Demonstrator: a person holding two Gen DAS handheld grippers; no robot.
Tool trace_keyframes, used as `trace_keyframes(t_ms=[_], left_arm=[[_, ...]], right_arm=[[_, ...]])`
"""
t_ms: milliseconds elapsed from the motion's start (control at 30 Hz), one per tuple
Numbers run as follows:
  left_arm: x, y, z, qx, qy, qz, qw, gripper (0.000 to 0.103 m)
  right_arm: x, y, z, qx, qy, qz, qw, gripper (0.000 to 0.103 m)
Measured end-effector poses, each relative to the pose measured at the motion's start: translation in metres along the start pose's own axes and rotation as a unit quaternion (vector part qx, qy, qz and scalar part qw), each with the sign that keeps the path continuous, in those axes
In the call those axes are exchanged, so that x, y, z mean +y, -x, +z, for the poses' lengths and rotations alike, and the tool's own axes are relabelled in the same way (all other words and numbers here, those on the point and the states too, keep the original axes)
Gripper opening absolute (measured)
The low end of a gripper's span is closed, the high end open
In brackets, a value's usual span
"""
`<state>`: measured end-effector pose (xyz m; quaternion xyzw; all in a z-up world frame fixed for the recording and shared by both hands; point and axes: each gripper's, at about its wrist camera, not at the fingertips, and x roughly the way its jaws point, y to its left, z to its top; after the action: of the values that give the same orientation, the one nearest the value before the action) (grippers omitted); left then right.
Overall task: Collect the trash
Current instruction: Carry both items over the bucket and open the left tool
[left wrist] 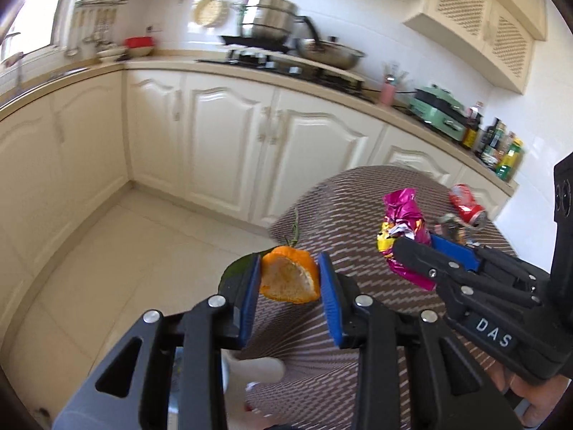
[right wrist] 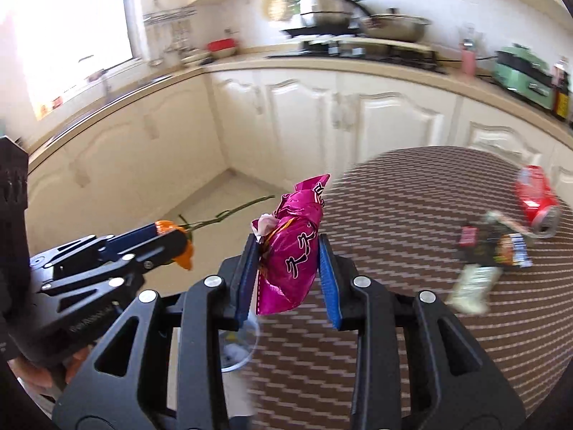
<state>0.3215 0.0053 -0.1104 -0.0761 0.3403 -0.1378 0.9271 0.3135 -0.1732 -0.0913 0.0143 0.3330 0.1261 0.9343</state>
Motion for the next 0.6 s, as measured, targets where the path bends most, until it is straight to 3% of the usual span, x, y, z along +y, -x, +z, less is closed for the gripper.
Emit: trace_keyframes(t_ms=[333, 600], left_arm=[[0.117, 0.002, -0.046, 0.053, 0.066, 0.079, 0.9932, 0.032], [0.159, -0.037, -0.074, 0.103, 0.096, 0.095, 0.9855, 0.032]], right_arm=[[0.109, -0.074, -0.032, 0.066, 0.040, 0.078, 0.994, 0.032], [0.130, -0.124, -0.056, 0.110, 0.030, 0.086, 0.990, 0.032]])
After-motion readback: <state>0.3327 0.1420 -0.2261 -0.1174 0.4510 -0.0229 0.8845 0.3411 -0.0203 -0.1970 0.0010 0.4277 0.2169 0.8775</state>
